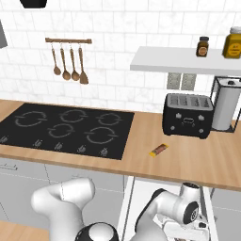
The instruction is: Pick the pizza cutter from the drawer and place it on the counter.
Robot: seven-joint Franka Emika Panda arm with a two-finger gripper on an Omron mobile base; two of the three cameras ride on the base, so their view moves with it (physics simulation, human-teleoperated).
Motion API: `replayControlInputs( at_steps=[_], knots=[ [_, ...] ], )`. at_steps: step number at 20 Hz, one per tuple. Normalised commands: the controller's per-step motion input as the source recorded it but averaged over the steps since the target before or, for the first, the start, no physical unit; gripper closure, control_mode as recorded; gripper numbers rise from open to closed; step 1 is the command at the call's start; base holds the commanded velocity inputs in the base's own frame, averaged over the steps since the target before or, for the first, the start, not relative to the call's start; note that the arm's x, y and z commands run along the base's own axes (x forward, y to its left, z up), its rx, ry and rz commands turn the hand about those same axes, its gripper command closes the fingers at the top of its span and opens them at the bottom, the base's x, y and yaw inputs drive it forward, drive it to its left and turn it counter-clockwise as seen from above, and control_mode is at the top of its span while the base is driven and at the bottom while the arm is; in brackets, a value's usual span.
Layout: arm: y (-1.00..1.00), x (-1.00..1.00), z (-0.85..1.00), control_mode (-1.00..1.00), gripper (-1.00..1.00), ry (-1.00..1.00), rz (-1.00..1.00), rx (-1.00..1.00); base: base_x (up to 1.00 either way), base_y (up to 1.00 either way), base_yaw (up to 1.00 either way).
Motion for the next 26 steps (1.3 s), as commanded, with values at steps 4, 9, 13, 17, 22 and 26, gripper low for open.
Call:
replayControlInputs(
  at_steps=[4, 9, 13, 17, 22, 26],
  knots=[
    [0.39, -0.65, 0.98, -1.0, 1.0, 0.0, 0.0, 0.0, 0.0, 0.0, 0.0],
    [0.38, -0.55, 0.93, -1.0, 1.0, 0.0, 0.0, 0.0, 0.0, 0.0, 0.0],
    [0.3, -0.28, 1.0, -1.0, 1.0, 0.0, -0.01, 0.0, 0.0, 0.0, 0.0],
    [0.11, 0.02, 0.97, -1.0, 1.0, -0.04, -0.09, 0.0, 0.0, 0.0, 0.0],
    [0.12, 0.01, 1.0, -1.0, 1.0, 0.0, -0.2, 0.0, 0.0, 0.0, 0.0],
    [0.39, 0.43, 0.98, -1.0, 1.0, -0.06, -0.21, 0.0, 0.0, 0.0, 0.0]
  ],
)
